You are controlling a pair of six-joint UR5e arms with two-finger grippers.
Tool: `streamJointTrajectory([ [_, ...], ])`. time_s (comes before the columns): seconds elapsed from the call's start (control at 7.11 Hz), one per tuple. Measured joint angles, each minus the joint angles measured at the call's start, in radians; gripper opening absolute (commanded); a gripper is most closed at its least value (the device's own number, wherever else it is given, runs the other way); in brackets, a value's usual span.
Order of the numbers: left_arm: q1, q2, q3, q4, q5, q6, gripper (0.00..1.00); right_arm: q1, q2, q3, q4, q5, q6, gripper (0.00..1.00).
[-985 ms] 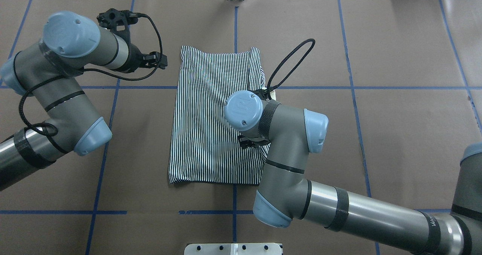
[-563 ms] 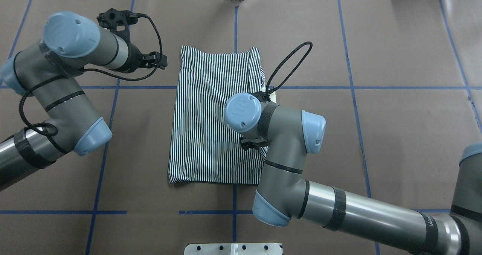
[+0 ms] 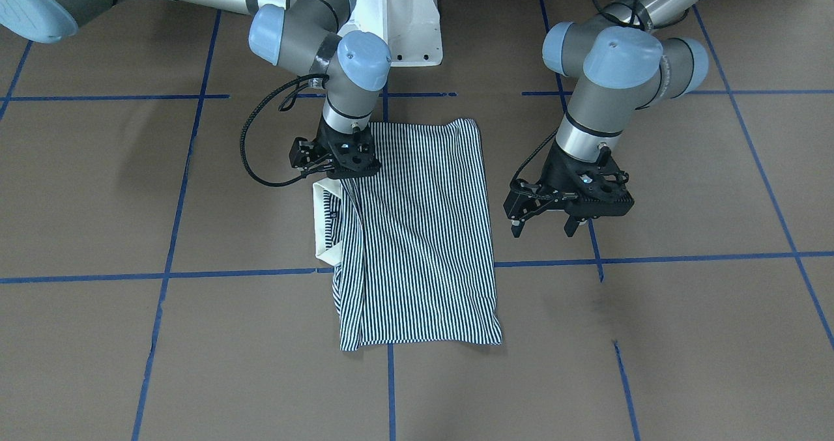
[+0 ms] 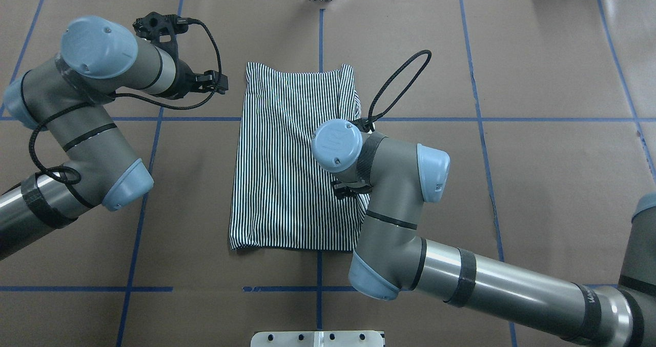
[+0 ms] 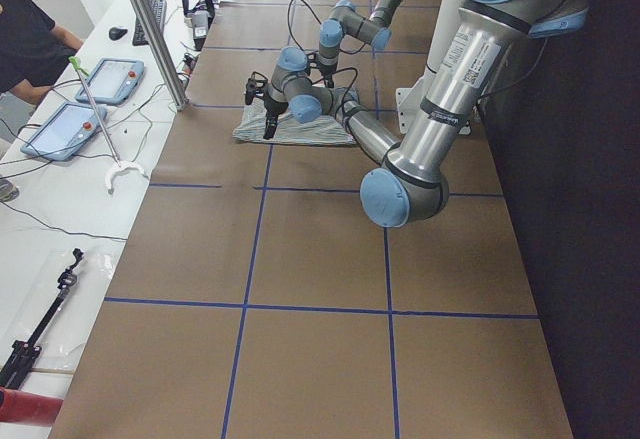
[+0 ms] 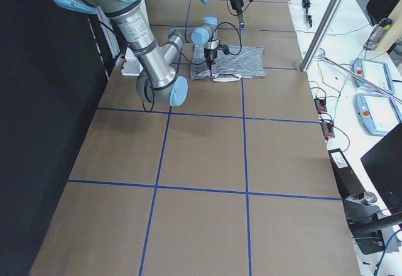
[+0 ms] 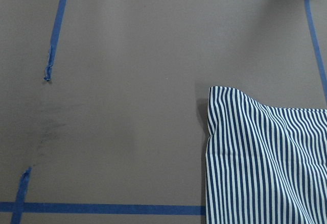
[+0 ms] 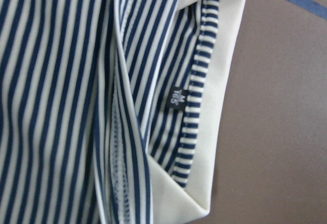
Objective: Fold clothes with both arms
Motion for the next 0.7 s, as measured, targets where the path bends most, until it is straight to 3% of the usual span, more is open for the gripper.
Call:
streamJointTrajectory([
  [0.14,0.001,-0.003,0.002,-0.002,0.000,-0.002,1.00,0.026,-0.032,0.038,-0.032,0.002,-0.033,1.00],
  [0.42,0.004,-0.006,0.004,-0.002,0.000,-0.007,1.00,0.088,-0.180,0.216,-0.094,0.003,-0.145,1.00],
  [0.7,0.006,-0.006,0.003,-0.001,0.000,-0.005,1.00,0.129,-0.199,0.272,-0.097,0.004,-0.187,1.00],
])
